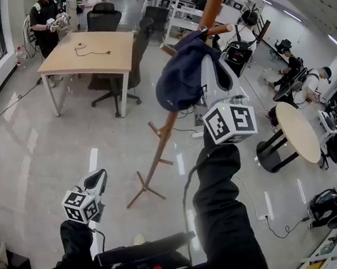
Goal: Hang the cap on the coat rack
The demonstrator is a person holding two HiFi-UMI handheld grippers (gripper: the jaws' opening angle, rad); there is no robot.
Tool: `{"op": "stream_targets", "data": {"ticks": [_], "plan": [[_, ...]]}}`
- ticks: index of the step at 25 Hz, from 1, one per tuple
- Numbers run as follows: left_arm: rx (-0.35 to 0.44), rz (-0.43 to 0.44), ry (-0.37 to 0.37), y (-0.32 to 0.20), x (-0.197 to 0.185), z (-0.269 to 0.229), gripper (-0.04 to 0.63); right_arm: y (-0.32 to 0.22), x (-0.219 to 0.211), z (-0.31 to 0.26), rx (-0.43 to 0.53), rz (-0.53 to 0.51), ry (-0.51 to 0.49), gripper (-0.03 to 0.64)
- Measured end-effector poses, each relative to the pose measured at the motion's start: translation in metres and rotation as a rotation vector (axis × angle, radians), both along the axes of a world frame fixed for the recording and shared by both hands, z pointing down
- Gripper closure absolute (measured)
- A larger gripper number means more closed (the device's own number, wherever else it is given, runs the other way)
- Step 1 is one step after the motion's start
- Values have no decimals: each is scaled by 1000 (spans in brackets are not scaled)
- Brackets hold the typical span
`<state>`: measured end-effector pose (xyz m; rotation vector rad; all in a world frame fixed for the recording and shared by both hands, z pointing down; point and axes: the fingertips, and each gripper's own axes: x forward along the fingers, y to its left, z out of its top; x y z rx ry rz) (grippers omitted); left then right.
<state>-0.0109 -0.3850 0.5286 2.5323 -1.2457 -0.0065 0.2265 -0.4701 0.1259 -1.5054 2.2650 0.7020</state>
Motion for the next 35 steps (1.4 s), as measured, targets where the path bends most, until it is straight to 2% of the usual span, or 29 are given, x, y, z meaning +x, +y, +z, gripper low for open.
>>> {"op": "stream_targets", "data": {"ticks": [22,30,35], "plan": [[20,9,10,11,-11,-4,592,12,1,1,-42,54,-7,598],[29,16,12,25,-17,-7,592,27,3,1,-55,80,-15,566],[33,17,19,34,-20,-9,592,42,5,2,-47,87,-27,515]]}}
